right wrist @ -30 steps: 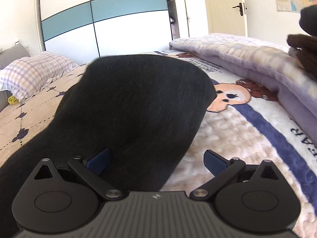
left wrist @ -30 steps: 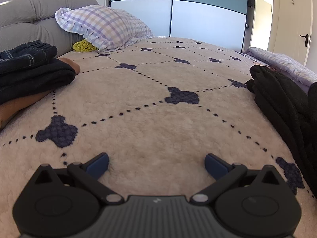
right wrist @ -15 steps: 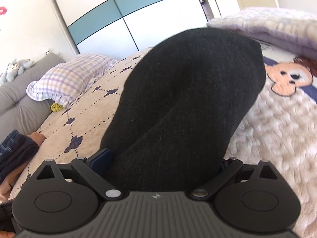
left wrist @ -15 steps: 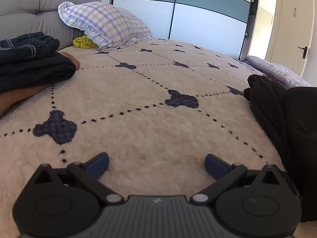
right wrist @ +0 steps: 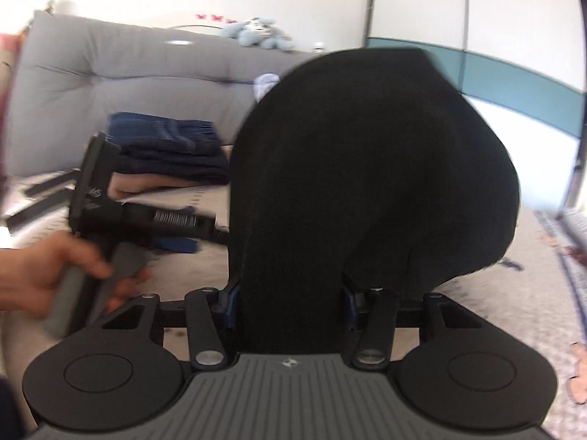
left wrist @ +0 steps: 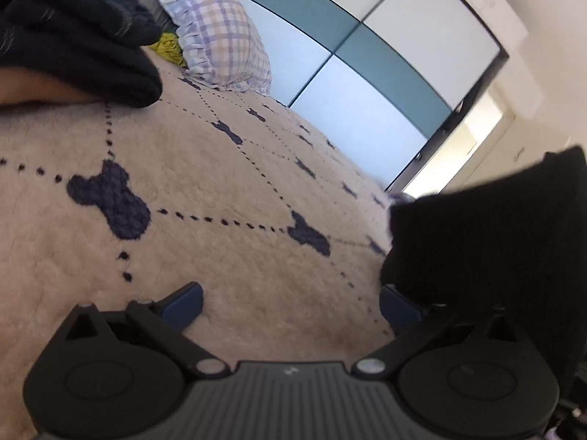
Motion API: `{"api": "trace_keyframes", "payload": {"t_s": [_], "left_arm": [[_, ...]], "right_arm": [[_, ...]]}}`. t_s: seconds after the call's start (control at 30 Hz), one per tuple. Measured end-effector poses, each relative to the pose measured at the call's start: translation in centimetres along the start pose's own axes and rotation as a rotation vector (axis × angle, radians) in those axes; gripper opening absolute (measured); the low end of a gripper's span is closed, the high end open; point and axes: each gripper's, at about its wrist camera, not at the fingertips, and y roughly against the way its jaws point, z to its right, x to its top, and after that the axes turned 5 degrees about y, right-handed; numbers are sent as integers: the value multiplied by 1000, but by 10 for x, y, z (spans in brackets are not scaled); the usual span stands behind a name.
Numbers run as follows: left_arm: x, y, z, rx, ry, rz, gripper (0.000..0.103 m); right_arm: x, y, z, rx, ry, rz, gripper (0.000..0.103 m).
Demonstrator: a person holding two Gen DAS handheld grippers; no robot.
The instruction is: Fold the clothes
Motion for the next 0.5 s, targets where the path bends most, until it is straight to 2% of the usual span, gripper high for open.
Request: {"api": "trace_keyframes", "payload": {"t_s": [0.13, 0.27, 0.37, 0.43, 0.5], "left_arm": [[8, 14, 6, -4, 39, -8, 98], [24, 31, 24, -151, 56, 55, 103], [37, 29, 59, -198, -84, 46, 103], [39, 18, 82, -178, -201, 7, 103], [38, 4, 92, -170, -246, -39, 103]], "right_arm": [[-9, 14, 21, 40, -122, -2, 55], [-26, 17, 29, 48, -229, -3, 61], [-36, 23, 34, 36, -324, 9, 73], [-38, 20, 41, 31, -411, 27, 79], [-47, 24, 51, 14, -496, 39, 80]]}}
